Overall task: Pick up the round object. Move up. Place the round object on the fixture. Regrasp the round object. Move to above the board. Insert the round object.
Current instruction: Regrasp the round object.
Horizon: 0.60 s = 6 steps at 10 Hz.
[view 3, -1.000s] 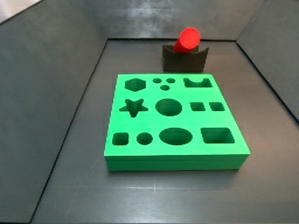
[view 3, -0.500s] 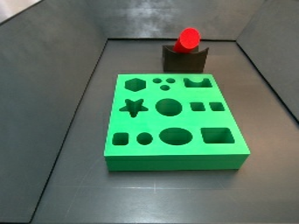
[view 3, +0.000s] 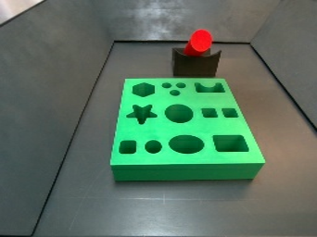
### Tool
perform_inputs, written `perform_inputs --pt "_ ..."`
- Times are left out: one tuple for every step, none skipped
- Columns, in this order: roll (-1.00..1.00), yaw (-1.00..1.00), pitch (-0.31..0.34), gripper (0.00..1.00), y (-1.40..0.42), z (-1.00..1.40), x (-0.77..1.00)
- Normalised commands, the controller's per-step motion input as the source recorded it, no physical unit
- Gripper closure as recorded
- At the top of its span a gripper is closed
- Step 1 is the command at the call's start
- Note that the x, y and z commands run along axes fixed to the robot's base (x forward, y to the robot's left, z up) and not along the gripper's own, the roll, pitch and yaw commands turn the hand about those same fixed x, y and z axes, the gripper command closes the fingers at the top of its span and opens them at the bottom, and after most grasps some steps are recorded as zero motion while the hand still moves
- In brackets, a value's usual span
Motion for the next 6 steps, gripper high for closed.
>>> perform_inputs --pt "1.0 0.03 0.046 0.0 -0.03 0.0 0.06" --pt "1.0 0.04 0.068 0.0 -0.03 0.0 0.07" --pt "1.0 0.05 0.104 0.0 -0.04 0.0 0.08" --pt "1.0 0.07 0.138 0.0 -0.04 0.0 0.09" --pt "1.0 0.09 0.164 0.0 -0.05 0.0 0.1" --pt "0.78 0.12 0.174 0.0 -0.05 -0.01 0.1"
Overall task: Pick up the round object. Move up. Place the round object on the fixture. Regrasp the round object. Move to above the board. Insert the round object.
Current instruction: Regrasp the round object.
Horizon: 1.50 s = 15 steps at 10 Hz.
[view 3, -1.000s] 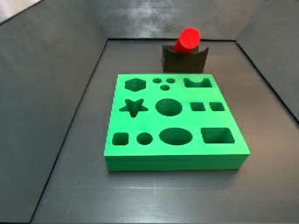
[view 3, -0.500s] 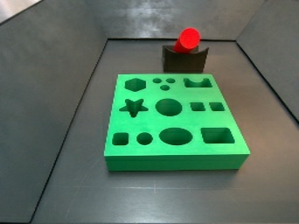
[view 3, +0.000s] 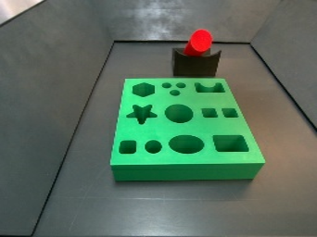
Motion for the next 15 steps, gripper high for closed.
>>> perform_inputs --pt "0.58 0.14 0.166 0.0 -0.05 -0.01 0.1" --pt "0.34 0.17 0.143 0.0 -0.05 0.0 0.1" --pt "0.2 0.2 0.105 0.0 -0.03 0.0 0.08" --pt "0.16 0.2 0.071 0.0 -0.04 0.0 0.08" --pt "0.1 0.17 0.089 0.0 0.05 -1.0 0.03" --pt "0.09 0.17 0.06 0.0 0.05 -1.0 0.03" --pt "0.07 0.16 0.014 0.0 0.04 -1.0 0.04" --pt "0.07 0.15 -0.028 0.0 0.04 -1.0 0.05" --pt "0.07 0.13 -0.069 0.0 0.04 -1.0 0.07" --pt "0.08 0.1 -0.087 0.0 0.04 -1.0 0.07" --pt "0.08 0.07 -0.101 0.0 0.03 -1.0 0.08" --pt "0.08 0.04 -0.1 0.0 0.03 -1.0 0.1" --pt "0.08 0.01 -0.091 0.0 0.02 -1.0 0.11" --pt "0.08 0.0 -0.078 0.0 0.02 -0.95 0.12" --pt "0.08 -0.02 -0.052 0.0 0.01 -0.73 0.1"
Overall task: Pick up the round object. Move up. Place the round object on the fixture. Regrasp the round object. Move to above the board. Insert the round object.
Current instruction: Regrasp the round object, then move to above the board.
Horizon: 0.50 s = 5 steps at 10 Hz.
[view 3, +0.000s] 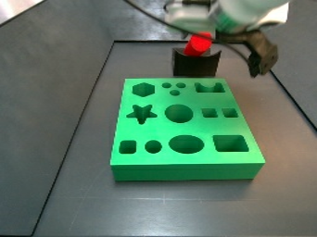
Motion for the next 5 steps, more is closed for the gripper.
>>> perform_inputs --pt "0.08 -0.03 -0.034 0.0 0.0 -0.56 0.09" --pt "0.08 -0.02 -0.025 0.0 0.0 -0.46 0.08" --pt "0.07 -0.01 0.004 0.0 0.0 -0.19 0.08" --pt "0.0 0.0 0.0 1.0 0.0 0.0 0.0" --pt "-0.05 -0.03 0.014 1.0 -0.06 1.0 -0.27"
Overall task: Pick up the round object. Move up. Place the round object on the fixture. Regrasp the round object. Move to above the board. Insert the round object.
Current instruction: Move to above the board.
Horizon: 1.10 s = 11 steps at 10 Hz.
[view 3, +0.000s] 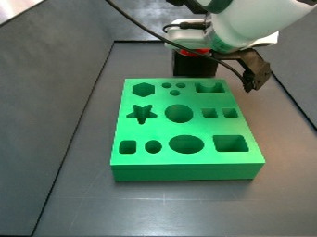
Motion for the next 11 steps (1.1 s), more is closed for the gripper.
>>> perform_inputs --pt "-0.06 -0.03 0.009 1.0 -0.06 1.0 -0.27" --pt "-0.08 -0.02 -0.014 1.0 -0.05 1.0 -0.26" --pt "-0.08 -0.01 0.002 1.0 -0.05 1.0 -0.24" --pt "-0.08 -0.02 0.022 1.0 -0.04 1.0 -0.23" --pt "-0.07 -0.02 0.033 1.0 -0.04 1.0 -0.22" --pt "-0.05 -0.02 0.055 1.0 -0.04 1.0 -0.2" --pt "-0.05 -0.01 0.066 1.0 -0.04 1.0 -0.2" --pt "-0.04 0.0 0.072 1.0 -0.04 1.0 -0.18" --pt "-0.04 0.01 0.073 1.0 -0.03 1.0 -0.17" --pt "-0.04 0.03 0.065 1.0 -0.03 1.0 -0.15" --pt "-0.04 0.04 0.061 1.0 -0.03 1.0 -0.14"
